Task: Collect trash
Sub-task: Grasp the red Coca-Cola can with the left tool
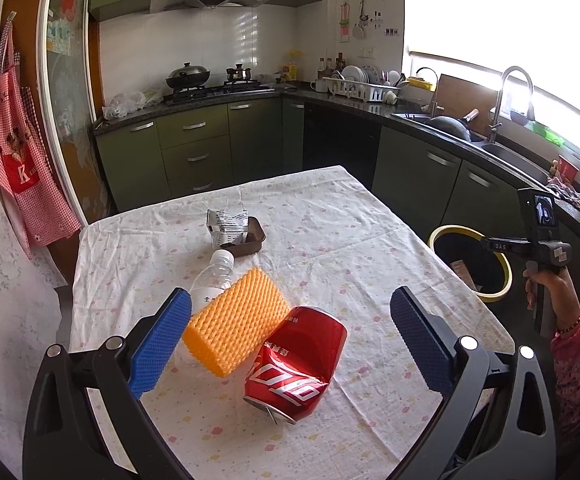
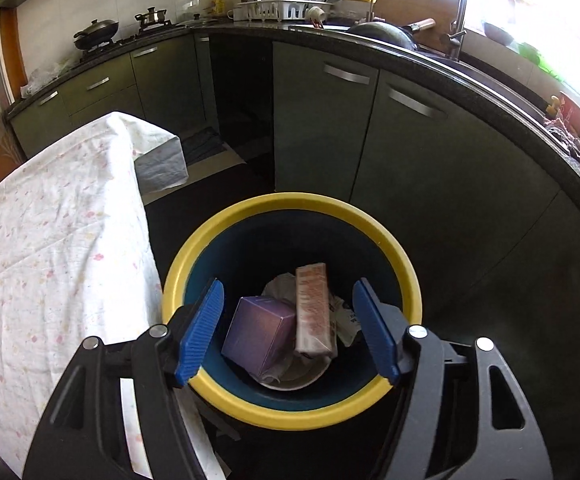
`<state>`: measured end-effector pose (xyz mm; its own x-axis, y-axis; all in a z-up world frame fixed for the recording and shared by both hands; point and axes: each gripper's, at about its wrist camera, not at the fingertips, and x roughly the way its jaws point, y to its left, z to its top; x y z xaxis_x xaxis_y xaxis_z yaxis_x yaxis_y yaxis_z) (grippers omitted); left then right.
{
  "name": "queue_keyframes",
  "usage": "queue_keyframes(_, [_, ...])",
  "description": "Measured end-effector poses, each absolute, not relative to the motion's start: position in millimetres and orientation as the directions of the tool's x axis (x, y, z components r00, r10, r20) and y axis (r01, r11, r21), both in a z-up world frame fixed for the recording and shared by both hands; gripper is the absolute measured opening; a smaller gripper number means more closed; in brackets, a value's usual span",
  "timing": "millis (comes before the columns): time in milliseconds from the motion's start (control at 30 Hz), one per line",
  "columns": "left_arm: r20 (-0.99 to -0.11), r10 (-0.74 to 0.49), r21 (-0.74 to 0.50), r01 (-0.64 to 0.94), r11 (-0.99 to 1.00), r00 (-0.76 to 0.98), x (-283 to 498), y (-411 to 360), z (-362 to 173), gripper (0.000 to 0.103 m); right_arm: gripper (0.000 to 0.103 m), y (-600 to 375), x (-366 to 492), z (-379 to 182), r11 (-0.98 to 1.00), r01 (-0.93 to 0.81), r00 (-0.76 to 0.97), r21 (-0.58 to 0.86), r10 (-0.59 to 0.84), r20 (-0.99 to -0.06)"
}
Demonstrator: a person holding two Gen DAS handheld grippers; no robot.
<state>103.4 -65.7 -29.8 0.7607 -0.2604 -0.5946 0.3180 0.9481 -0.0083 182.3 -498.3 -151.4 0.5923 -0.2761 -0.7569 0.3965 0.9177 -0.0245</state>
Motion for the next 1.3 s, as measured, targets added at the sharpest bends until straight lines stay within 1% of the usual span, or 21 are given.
queue_keyframes(367, [-0.589, -0.31, -0.033, 0.36, 0.932, 0.746, 92, -56, -35, 0.098, 0.067, -432, 141, -140, 0.96, 0.28, 0.621, -0.022, -0.199, -0.759])
queue_keyframes(567, [-0.604, -0.37, -0.04, 0.437, 0.899, 0.706, 84, -57, -39, 0.098, 0.068, -404, 115, -136, 0.974, 0.227, 0.635, -0.002, -0.149, -0.758])
queue_keyframes(733, [-0.633, -0.439, -0.054, 0.53, 0.846, 0.637, 89, -66, -48, 0.098, 0.068, -389, 100, -131, 0.982, 0.189, 0.65, 0.018, -0.111, -0.751])
queue_keyframes(900, [-0.674, -0.486, -0.036, 0.632, 0.774, 0.556, 103, -84, -60, 0.098, 0.069, -380, 96, -129, 0.986, 0.164, 0.658, 0.034, -0.083, -0.749])
queue_keyframes(967, [-0.703, -0.481, -0.024, 0.659, 0.752, 0.524, 112, -91, -68, 0.098, 0.069, -379, 97, -130, 0.987, 0.157, 0.656, 0.04, -0.074, -0.751])
queue_keyframes(1133, [-0.757, -0.491, -0.049, 0.712, 0.701, 0.431, 133, -104, -84, 0.098, 0.069, -378, 99, -135, 0.987, 0.148, 0.65, 0.059, -0.052, -0.758])
queue_keyframes(1300, [-0.8, -0.439, -0.028, 0.707, 0.707, 0.408, 153, -111, -102, 0.098, 0.07, -381, 104, -143, 0.986, 0.146, 0.638, 0.075, -0.036, -0.769])
